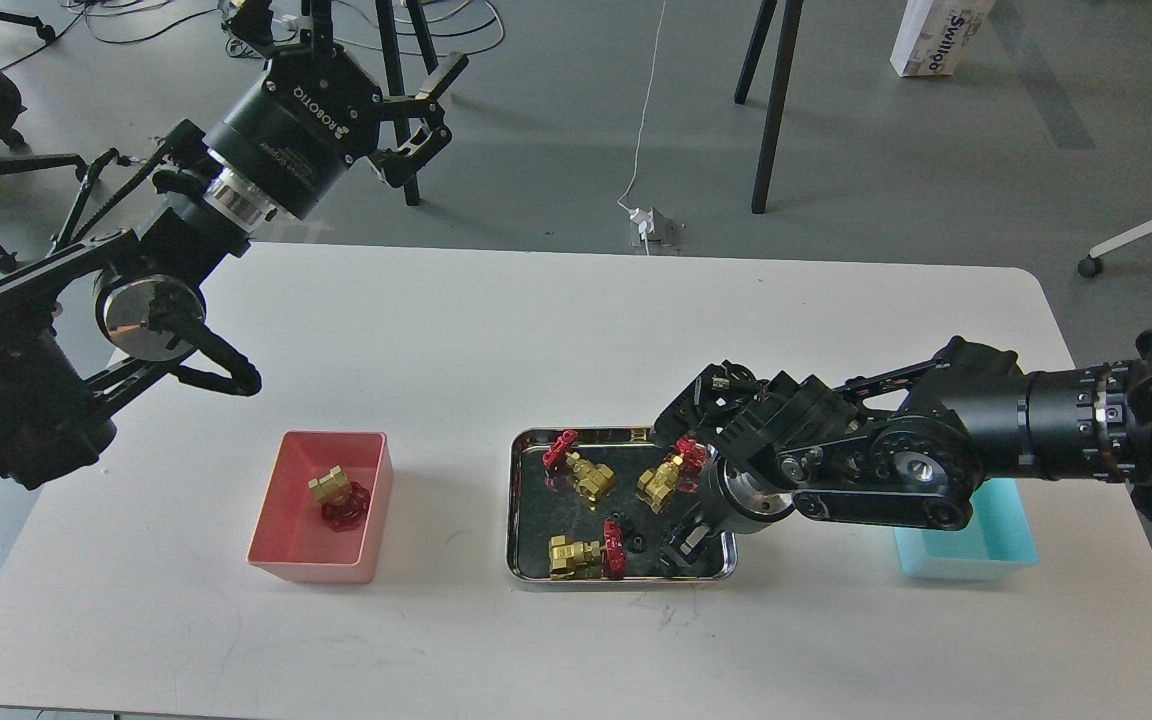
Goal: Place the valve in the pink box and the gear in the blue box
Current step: 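Grasp a small black gear on the tray with the right gripper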
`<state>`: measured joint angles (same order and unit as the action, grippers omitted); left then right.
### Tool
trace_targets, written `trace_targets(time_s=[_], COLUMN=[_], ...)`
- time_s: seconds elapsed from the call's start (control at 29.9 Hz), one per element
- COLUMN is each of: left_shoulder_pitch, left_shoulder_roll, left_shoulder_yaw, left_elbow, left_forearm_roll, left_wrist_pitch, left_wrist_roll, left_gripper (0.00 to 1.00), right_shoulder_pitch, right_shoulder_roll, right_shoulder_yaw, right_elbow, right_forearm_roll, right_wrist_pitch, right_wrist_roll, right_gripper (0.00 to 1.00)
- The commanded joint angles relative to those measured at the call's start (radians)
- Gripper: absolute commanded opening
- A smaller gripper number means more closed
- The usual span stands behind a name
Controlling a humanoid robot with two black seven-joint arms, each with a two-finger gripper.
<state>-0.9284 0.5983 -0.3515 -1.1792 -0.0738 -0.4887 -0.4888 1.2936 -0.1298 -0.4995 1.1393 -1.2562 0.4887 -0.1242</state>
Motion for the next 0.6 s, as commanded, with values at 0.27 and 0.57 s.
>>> trace_targets(time_s=[0.27, 0.57], left_shoulder_pitch=[0.005, 0.017], left_shoulder_roll=[-0.015, -0.017], left_shoulder_yaw=[0.0, -0.001], left_elbow=[0.012, 0.015], left_forearm_roll=[0.005, 0.005], left_wrist_pitch=[0.0, 0.0], left_wrist_roll=[0.0, 0.0], left_gripper=[0.99, 0.99], right_shoulder_pitch=[-0.003, -0.019], right_shoulder_roll=[0.047, 0.073], right_shoulder_yaw=[0.006, 0.003], right_elbow=[-0.029, -0.058], right_forearm_roll=[0.001, 0.0], right_wrist_pitch=[0.0, 0.0], right_wrist_roll=[0.003, 0.003], right_gripper=[0.5, 0.5])
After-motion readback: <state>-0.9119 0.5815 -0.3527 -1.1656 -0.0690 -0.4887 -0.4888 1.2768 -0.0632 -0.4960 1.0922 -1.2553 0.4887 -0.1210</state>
